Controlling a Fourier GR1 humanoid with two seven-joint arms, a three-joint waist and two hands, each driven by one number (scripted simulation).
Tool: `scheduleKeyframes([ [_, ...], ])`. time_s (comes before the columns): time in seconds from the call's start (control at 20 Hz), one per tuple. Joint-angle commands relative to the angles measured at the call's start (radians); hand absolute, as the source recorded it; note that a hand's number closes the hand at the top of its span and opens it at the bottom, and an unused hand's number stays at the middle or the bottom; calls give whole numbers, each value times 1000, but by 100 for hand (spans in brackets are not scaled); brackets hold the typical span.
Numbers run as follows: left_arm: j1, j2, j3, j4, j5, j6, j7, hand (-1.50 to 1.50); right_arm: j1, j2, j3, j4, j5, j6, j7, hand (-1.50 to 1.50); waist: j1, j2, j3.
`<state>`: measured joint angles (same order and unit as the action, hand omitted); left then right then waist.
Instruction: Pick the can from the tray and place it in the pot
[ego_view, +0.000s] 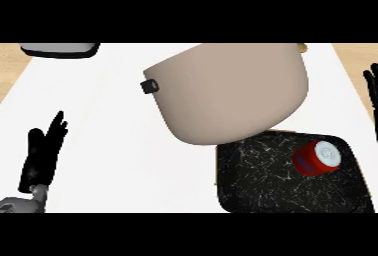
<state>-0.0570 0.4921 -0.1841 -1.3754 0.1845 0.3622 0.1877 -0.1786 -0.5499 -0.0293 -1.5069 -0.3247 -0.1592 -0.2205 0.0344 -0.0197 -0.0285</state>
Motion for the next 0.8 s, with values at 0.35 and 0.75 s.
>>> scheduleKeyframes([
  [0.35, -23, -188, -7, -194, 58, 22, -240, 0, 165, -150, -330, 84, 45, 12, -327, -150, -105, 13, 31],
  [0.75, 27, -238, -56, -215, 35, -21, -302, 0, 392, 13, -367, 40, -7, 286, -890, -150, -47, 18, 29],
])
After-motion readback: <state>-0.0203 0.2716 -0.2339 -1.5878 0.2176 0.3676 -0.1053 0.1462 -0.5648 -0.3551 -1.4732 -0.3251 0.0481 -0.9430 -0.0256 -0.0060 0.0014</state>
